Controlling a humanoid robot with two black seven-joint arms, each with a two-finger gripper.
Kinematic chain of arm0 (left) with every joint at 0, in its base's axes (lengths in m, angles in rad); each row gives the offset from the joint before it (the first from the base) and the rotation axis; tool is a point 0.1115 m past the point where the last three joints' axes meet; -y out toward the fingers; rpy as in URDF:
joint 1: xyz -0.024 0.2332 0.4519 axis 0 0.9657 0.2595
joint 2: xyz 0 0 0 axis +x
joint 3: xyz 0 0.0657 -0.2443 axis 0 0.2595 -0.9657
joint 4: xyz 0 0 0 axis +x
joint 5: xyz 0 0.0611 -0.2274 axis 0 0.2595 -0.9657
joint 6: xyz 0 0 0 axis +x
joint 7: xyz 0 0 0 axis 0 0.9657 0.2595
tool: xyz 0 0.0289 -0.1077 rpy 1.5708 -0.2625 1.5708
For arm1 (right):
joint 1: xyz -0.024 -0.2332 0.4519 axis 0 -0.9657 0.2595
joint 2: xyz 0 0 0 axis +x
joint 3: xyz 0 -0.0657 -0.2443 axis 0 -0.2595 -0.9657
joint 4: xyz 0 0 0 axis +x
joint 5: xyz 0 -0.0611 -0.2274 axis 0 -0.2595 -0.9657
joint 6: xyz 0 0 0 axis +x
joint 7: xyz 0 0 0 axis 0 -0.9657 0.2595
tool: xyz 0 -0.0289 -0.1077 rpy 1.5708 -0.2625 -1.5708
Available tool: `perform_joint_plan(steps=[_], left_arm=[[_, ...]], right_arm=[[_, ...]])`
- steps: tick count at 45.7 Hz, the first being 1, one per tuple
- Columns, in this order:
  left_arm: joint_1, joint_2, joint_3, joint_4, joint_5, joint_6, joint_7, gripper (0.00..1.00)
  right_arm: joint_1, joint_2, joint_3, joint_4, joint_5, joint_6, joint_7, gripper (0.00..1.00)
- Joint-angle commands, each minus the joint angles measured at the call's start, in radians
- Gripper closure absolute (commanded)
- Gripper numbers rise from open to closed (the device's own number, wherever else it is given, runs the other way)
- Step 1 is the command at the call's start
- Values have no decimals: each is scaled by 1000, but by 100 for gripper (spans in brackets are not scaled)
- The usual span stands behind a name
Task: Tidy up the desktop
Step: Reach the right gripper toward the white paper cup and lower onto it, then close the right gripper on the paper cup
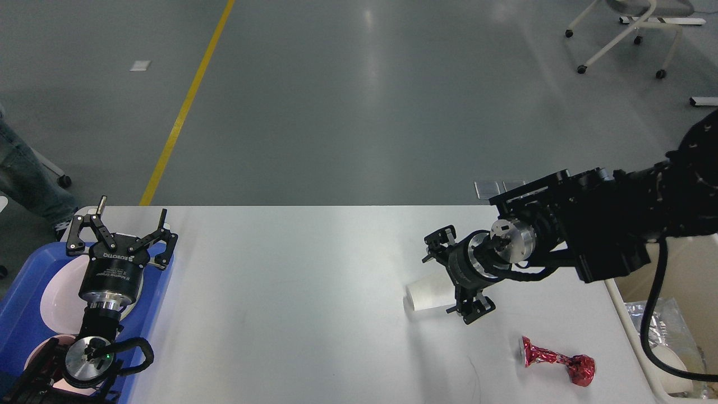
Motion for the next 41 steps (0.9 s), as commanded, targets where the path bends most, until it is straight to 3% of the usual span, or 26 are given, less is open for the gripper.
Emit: perform_joint_plan(steps=[1, 15, 31, 34, 41], left_arm=[[0, 0, 0, 0, 0, 0, 0, 4], [0, 0, 0, 0, 0, 0, 0, 3], [0, 0, 0, 0, 0, 0, 0, 3], [0, 0, 0, 0, 0, 0, 0, 3], [0, 0, 0, 0, 0, 0, 0, 4]], right_arm=[[-105, 63, 33, -131, -5, -3, -5, 0], [-339, 154, 34, -426, -8, -8, -6, 0], [-415, 154, 51, -542, -6, -41, -5, 4], [-419, 154, 54, -548, -6, -41, -3, 11], [-427, 152, 82, -547, -6, -41, -3, 39]])
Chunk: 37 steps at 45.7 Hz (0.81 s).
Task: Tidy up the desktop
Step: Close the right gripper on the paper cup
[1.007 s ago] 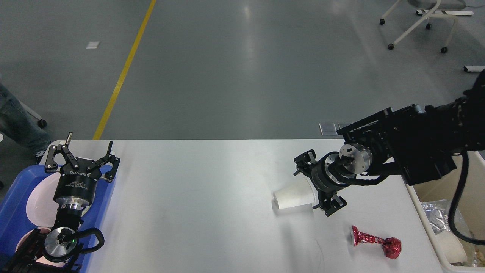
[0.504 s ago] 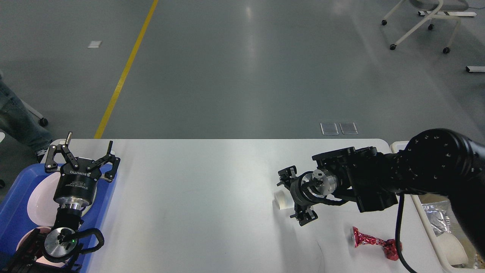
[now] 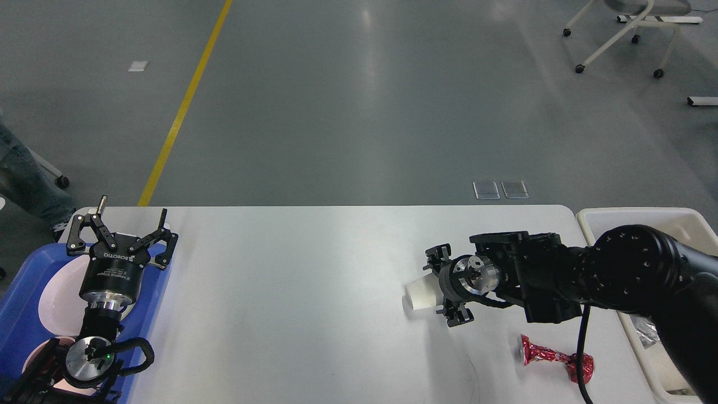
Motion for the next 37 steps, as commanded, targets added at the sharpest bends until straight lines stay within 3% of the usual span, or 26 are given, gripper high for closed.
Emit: perform_joint_plan(steps=[1, 7, 12, 21, 27, 33, 37], left_arm=[[0, 0, 0, 0, 0, 0, 0, 3], [0, 0, 0, 0, 0, 0, 0, 3], [0, 0, 0, 0, 0, 0, 0, 3], [0, 0, 0, 0, 0, 0, 0, 4], [0, 0, 0, 0, 0, 0, 0, 3], [0, 0, 0, 0, 0, 0, 0, 3], [0, 2, 0, 0, 0, 0, 0, 3]], right_arm=[[-9, -1, 21, 0, 0, 1, 0, 43], [-13, 0, 21, 0, -1, 0, 0, 73], [-15, 0, 21, 2, -3, 0, -1, 88], [35, -14, 21, 42, -6, 15, -4, 90], [160, -100, 4, 189, -14, 21, -6, 100], [304, -129, -59, 341, -101, 26, -14, 100], [448, -136, -154, 463, -227, 141, -26, 100]])
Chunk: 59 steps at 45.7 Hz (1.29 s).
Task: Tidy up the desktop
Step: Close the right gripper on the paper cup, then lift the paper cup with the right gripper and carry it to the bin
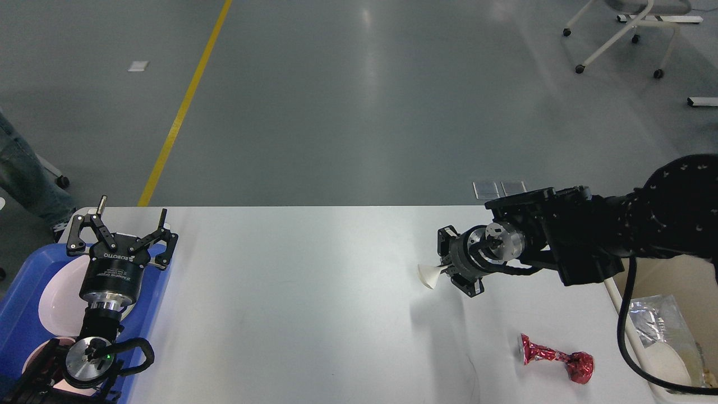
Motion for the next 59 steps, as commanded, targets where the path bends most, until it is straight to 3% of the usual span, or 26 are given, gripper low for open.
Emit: perform_joint_plan(steps=[1, 9, 16, 25, 42, 51, 59], left_arm=[[0, 0, 0, 0, 0, 0, 0, 3], [0, 0, 0, 0, 0, 0, 0, 3], [0, 0, 0, 0, 0, 0, 0, 3], [0, 0, 0, 0, 0, 0, 0, 3], [0, 0, 0, 0, 0, 0, 0, 3], [2, 0, 0, 0, 0, 0, 0, 3], [2, 0, 0, 0, 0, 0, 0, 3]], right_arm=[[165, -13, -104, 134, -146, 139, -10, 100], [402, -71, -185, 275, -488, 434, -10, 100], [626, -171, -190, 435, -755, 561, -7, 100], [870, -228, -190, 591, -859, 718, -4, 100], [902, -274, -279, 613, -846, 656, -5, 100], [775, -413, -424, 555, -867, 498, -5, 100], [565, -588, -446, 399, -866, 391, -4, 100]])
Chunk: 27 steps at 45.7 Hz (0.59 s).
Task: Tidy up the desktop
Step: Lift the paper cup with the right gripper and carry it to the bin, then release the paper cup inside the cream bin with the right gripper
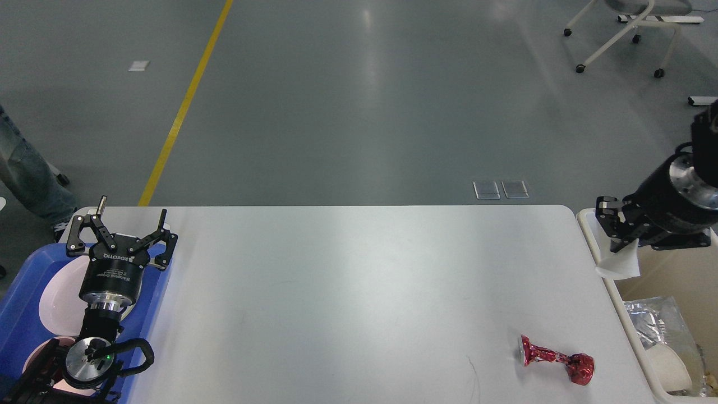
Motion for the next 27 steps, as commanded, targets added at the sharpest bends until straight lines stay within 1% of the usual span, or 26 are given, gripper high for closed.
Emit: perform_joint_plan(steps=[1, 3, 7, 14, 21, 27], left_arm=[[0, 0, 0, 0, 0, 0, 0, 3], [0, 0, 0, 0, 0, 0, 0, 3], [0, 0, 0, 0, 0, 0, 0, 3], [0, 0, 0, 0, 0, 0, 0, 3], [0, 0, 0, 0, 0, 0, 0, 3], [0, 0, 0, 0, 0, 0, 0, 3]], right_arm=[[-169, -118, 0, -127, -1, -75, 0, 100], [-261, -145, 12, -215, -1, -103, 0, 100], [-435, -161, 58, -344, 2, -155, 5, 100], [-750, -194, 260, -537, 4, -242, 5, 100], [-1067, -166, 506, -733, 4, -354, 5, 100], [-1273, -88, 656, -911, 4, -419, 7, 100]])
